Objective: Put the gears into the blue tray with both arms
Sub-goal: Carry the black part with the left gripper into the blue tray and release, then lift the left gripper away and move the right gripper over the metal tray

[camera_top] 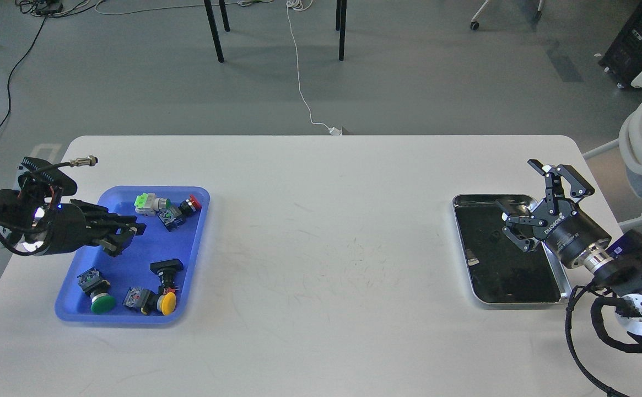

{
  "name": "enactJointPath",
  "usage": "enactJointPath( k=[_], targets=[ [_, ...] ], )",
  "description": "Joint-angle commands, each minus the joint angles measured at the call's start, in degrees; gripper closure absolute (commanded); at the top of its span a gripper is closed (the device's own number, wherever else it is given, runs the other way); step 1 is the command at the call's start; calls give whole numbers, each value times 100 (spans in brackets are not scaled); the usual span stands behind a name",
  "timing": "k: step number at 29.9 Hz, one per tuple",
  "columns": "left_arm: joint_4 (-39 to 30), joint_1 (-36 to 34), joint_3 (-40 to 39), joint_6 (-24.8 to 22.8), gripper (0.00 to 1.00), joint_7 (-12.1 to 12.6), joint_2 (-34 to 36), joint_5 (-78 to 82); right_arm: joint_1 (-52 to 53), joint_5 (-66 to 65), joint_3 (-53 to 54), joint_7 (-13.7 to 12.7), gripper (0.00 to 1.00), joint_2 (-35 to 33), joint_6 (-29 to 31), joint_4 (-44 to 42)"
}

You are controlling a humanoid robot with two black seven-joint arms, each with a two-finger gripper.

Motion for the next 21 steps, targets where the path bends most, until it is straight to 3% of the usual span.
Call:
enactJointPath(
  k=[1, 8, 15, 17, 19, 21],
  targets=[
    [159, 91, -43, 3, 85, -1, -71, 21, 5, -6, -10, -1, 3, 0, 0, -5],
    [440, 178, -42, 11, 81, -1, -115, 4, -4, -6, -10, -1, 3, 0, 0, -14],
    [528, 258, -51, 20, 69, -1, -133, 4, -4, -6, -1, -1, 3, 0, 0, -5],
    [528, 258, -51, 64, 53, -1, -133, 4, -4, -6, -1, -1, 3, 0, 0, 3],
    [528, 258, -51, 99, 28, -1, -124, -23, 5, -6, -1, -1, 3, 0, 0, -5],
    [528, 258, -51, 143, 17, -1, -124, -40, 5, -6, -1, -1, 3, 0, 0, -5]
  ],
)
